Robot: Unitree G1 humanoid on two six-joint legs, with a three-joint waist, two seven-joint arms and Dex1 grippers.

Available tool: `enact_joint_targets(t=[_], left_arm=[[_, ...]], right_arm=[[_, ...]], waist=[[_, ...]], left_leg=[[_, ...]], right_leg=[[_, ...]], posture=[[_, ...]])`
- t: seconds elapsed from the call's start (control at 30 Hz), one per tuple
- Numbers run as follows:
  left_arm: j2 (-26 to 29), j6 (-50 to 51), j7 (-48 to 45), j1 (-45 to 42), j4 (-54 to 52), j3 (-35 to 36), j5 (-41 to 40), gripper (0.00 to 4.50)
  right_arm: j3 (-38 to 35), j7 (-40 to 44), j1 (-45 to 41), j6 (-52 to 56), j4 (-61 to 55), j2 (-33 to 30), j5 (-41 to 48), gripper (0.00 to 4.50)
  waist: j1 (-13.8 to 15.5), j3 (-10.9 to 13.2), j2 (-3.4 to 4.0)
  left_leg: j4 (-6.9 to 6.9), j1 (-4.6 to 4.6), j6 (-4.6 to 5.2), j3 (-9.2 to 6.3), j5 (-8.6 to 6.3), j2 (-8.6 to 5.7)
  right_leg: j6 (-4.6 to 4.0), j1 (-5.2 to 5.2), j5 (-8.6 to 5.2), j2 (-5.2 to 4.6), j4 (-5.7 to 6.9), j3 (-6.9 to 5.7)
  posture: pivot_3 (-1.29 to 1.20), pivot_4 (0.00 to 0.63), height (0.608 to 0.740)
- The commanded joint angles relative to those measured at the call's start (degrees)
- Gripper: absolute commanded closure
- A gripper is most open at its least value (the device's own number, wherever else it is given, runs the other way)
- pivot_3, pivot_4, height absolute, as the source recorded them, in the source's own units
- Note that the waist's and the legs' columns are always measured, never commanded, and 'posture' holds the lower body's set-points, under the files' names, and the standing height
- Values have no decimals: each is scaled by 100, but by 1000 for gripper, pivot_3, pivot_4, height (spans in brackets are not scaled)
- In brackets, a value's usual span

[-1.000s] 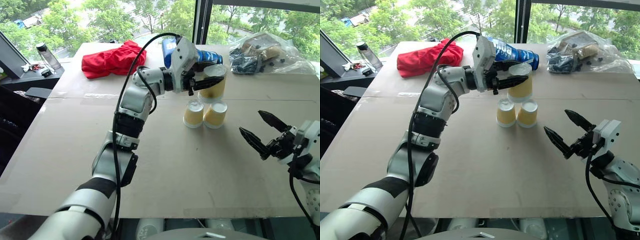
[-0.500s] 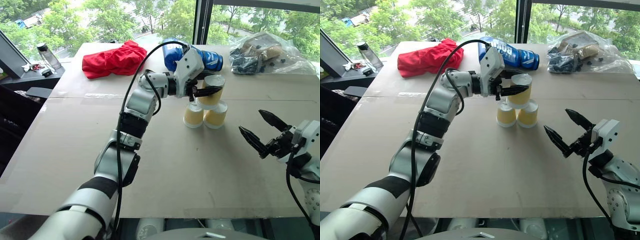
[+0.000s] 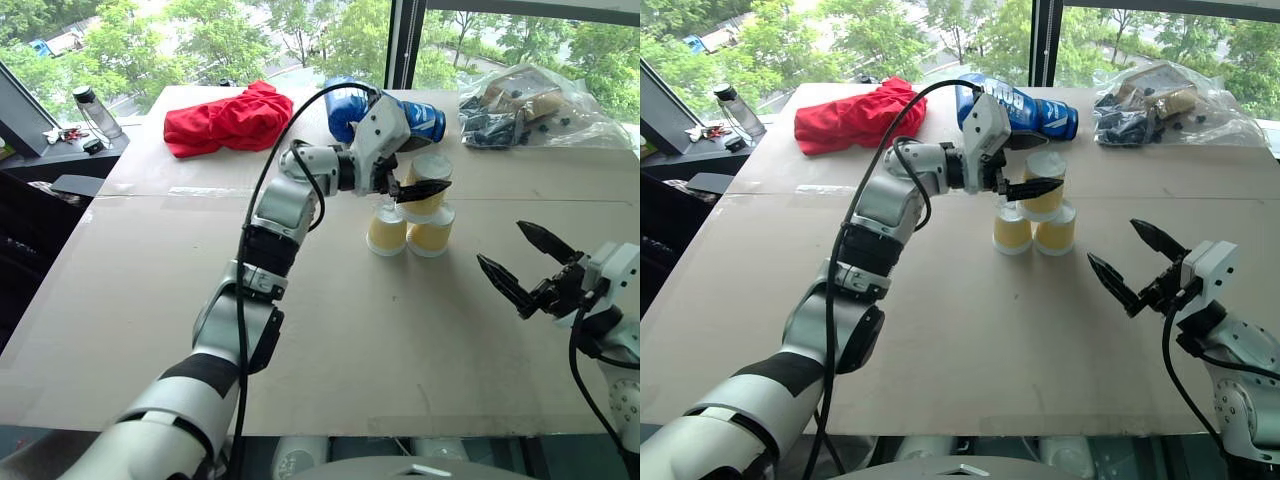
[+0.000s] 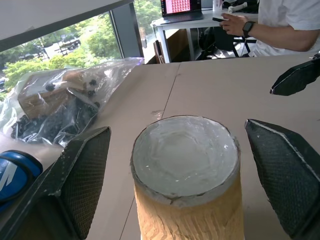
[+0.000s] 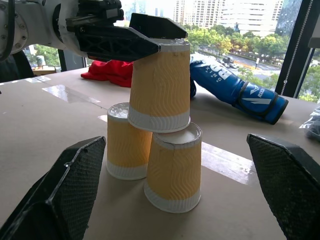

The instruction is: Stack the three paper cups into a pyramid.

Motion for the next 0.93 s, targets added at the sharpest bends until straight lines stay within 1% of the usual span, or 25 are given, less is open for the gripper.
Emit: enact_joint_targets(t=[0.03, 0.13, 0.2, 0.27, 0.37, 0.4, 0.5, 0.53, 0.57, 0.67, 0.7, 0.77, 0.8, 0.83, 0.93], left_arm=[[50, 180, 27, -316, -581, 239, -256, 20], [71, 573, 149, -351, -1049, 646, -754, 20], [39, 804, 274, -216, -1420, 1130, -1334, 20], [313, 852, 264, 231, -1730, 1265, -1378, 20], [974, 983, 274, 1396, -2282, 1259, -1145, 20], [1114, 1026, 356, 1831, -2459, 1350, -1183, 20], [1420, 695, 567, 3335, -2826, 1649, -1083, 20], [1567, 470, 619, 3950, -2951, 1672, -887, 20], [1632, 229, 689, 4504, -3057, 1735, -768, 20], [1662, 210, 1030, 5740, -3491, 1885, -715, 20], [1658, 173, 1108, 5989, -3600, 1880, -669, 20], [1519, 74, 1339, 6748, -4010, 1792, -557, 20], [1490, 25, 1424, 6955, -4144, 1738, -509, 20], [1468, 17, 1495, 7100, -4259, 1684, -484, 20], [1373, 127, 1714, 7192, -4504, 1525, -487, 20]], right_arm=[[-119, 53, 6, -132, -70, 22, 82, 0], [-120, 101, 42, -132, -38, 23, 75, 0], [-121, 152, 80, -201, 64, 59, 48, 0], [-142, 222, 130, -355, 270, 141, 10, 0], [-125, 408, 252, -602, 596, 142, -166, 0], [-109, 465, 306, -692, 695, 135, -239, 0], [-41, 609, 466, -963, 1034, 121, -490, 0], [-17, 660, 530, -1134, 1233, 122, -637, 0], [-1, 702, 586, -1299, 1432, 117, -783, 0], [36, 933, 698, -1588, 1892, 110, -887, 0], [32, 983, 709, -1647, 1984, 117, -878, 0], [56, 1126, 653, -1706, 2196, 52, -896, 0], [66, 1182, 628, -1725, 2260, 21, -897, 0], [75, 1240, 598, -1731, 2313, -9, -887, 0], [81, 1344, 408, -1667, 2495, -71, -814, 0]], waist=[[3, 0, 0], [5, 1, 0], [-1, 1, 1], [-25, -2, 5], [-85, -33, 57], [-84, -31, 59], [-82, -19, 50], [-70, -13, 39], [-68, -12, 32], [40, -6, 24], [66, -6, 24], [93, -11, 29], [96, -14, 31], [103, -16, 35], [122, -20, 40]], left_leg=[[0, 0, 0, 0, 0, 0], [1, -1, -1, -1, 0, 0], [1, -1, -5, -1, 3, 1], [0, 2, -10, 1, 6, 11], [-9, 26, -11, 16, 6, 13], [-13, 35, -11, 18, 6, 15], [-6, 30, -12, 10, 7, 30], [-7, 25, -3, 7, 1, 32], [-6, 21, -1, 4, 0, 33], [-8, 14, 3, 1, -3, 29], [-6, 12, 3, -6, -3, 26], [-6, 19, 5, -6, -5, 22], [-8, 24, 5, -3, -6, 20], [-8, 27, 5, 0, -6, 17], [-8, 30, 5, -2, -5, 15]], right_leg=[[0, 0, 0, 0, 0, 0], [0, 0, 0, 0, -1, -1], [0, 0, 0, 0, -1, 0], [0, 1, 0, 0, -1, 3], [0, 5, 0, 3, 4, 23], [0, 7, 0, 6, 8, 30], [-3, 3, 1, 15, 14, 31], [-3, 2, 1, 9, 13, 26], [-3, -2, 1, 9, 13, 24], [-4, -1, 0, -7, 5, 23], [-4, 2, 0, -14, 4, 23], [-5, 11, 0, -29, 3, 27], [-6, 16, 1, -45, 3, 31], [-8, 19, 1, -64, 2, 32], [-18, 19, 6, -69, 3, 28]], posture=[[0, 150, 740], [0, 150, 740], [0, 150, 740], [0, 150, 740], [0, 150, 740], [0, 150, 740], [0, 150, 740], [0, 150, 740], [0, 150, 740], [0, 150, 740], [0, 150, 740], [0, 150, 740], [0, 150, 740], [0, 150, 740], [0, 150, 740]])
